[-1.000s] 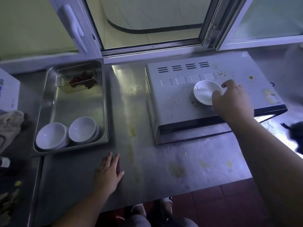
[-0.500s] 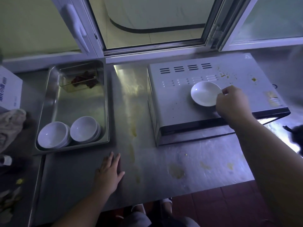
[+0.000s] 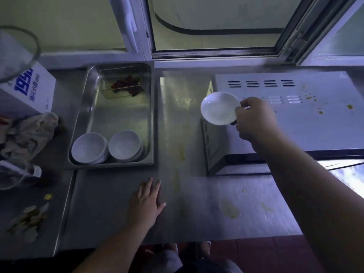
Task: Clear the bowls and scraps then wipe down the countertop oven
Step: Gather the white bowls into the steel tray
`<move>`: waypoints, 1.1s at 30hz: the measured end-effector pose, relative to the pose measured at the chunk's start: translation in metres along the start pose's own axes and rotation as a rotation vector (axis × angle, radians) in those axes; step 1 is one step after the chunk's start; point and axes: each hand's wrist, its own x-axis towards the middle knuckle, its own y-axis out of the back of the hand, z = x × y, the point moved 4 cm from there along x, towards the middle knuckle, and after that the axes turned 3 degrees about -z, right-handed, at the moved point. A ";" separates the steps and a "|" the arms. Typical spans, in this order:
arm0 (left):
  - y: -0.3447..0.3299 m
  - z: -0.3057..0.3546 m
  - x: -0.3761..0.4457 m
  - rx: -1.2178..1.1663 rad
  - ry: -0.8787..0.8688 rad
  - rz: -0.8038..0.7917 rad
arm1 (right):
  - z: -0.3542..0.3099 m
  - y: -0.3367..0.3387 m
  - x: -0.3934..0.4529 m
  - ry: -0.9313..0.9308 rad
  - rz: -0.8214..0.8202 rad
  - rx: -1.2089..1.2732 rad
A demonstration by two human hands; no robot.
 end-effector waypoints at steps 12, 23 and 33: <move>0.003 -0.058 0.011 -0.076 0.043 0.072 | -0.058 -0.146 0.009 0.014 -0.276 -0.101; -0.006 -0.094 0.020 -0.128 -0.001 0.133 | -0.071 -0.245 0.031 -0.115 -0.350 -0.055; -0.015 -0.103 0.021 -0.155 -0.031 0.097 | -0.091 -0.317 0.059 -0.049 -0.367 -0.211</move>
